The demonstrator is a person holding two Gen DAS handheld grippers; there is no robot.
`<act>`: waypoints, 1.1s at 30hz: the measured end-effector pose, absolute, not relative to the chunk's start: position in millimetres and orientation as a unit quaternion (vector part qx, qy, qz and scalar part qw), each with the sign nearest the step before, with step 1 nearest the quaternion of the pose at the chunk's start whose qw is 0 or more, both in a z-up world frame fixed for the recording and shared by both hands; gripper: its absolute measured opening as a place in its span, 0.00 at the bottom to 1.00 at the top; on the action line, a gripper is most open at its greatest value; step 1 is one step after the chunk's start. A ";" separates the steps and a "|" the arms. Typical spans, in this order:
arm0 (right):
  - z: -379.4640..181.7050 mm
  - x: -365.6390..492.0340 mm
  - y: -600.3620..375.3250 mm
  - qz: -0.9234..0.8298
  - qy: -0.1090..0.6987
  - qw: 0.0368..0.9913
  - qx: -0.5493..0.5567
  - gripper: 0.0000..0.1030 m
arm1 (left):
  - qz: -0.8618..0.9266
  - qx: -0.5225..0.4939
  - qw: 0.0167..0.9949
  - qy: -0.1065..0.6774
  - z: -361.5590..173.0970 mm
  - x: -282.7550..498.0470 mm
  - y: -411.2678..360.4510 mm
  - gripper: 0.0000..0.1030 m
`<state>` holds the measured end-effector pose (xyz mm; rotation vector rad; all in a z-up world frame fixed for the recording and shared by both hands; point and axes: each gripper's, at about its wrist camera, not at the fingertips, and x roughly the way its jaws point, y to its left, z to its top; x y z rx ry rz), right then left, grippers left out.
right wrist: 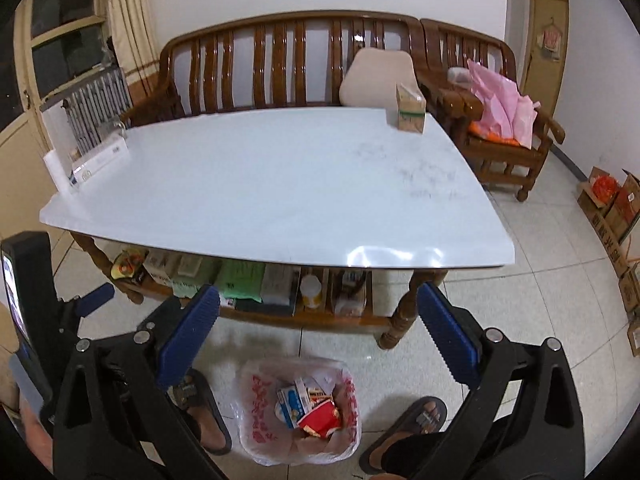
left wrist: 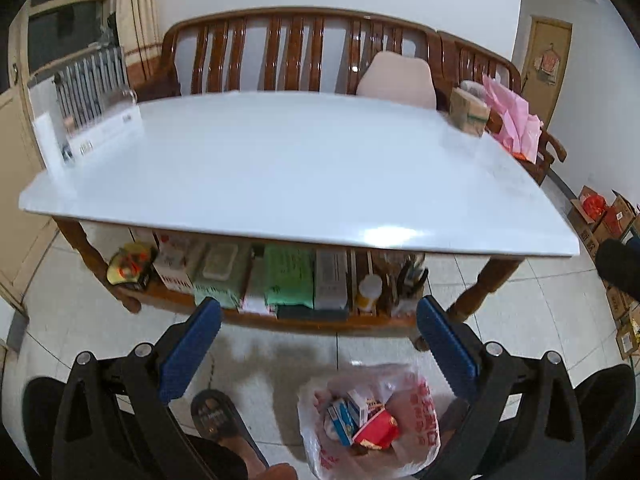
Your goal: Collect trash
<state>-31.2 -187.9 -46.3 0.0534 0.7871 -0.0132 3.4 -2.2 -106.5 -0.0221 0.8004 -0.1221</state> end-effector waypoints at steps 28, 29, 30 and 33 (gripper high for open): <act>-28.3 -33.8 -184.7 -0.010 0.357 0.934 0.024 0.93 | -0.057 -0.004 0.929 0.366 -81.9 1.8 4.2 0.93; -26.9 -33.9 -184.7 -0.010 0.356 0.934 0.024 0.93 | -0.057 -0.004 0.929 0.366 -81.1 1.6 4.1 0.93; -26.1 -34.4 -184.0 -0.011 0.354 0.935 0.023 0.93 | -0.058 -0.003 0.929 0.366 -80.3 1.7 3.8 0.93; -22.1 -36.5 -182.3 -0.015 0.347 0.938 0.019 0.93 | -0.059 -0.001 0.929 0.364 -77.5 1.6 2.7 0.93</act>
